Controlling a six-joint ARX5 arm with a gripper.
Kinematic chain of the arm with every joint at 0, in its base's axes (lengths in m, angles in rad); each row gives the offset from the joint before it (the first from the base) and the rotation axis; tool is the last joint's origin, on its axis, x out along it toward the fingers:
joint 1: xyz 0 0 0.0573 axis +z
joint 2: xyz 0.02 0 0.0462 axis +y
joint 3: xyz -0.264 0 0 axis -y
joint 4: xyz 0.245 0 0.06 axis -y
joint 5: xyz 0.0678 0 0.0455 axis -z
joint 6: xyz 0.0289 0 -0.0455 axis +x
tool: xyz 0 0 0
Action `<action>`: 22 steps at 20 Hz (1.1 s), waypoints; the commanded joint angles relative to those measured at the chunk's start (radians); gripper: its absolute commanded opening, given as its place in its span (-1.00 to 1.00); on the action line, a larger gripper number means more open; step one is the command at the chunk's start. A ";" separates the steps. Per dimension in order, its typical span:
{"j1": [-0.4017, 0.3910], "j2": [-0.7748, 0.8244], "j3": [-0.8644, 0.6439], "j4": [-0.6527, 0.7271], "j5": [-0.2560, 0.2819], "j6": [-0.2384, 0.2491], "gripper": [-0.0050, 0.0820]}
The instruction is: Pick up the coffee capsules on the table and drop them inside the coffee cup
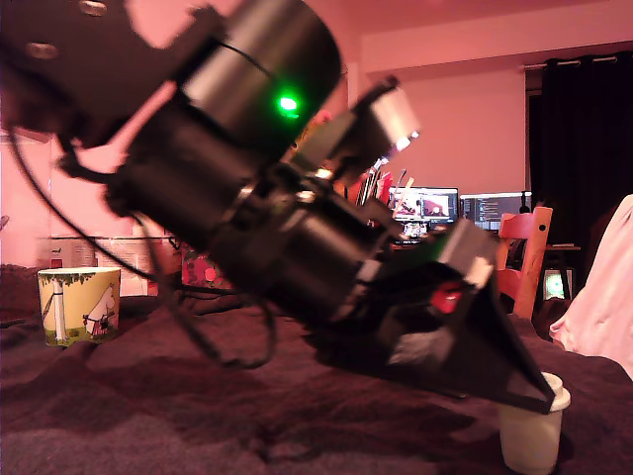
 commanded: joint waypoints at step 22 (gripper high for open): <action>-0.013 0.146 0.195 -0.186 0.000 0.032 0.46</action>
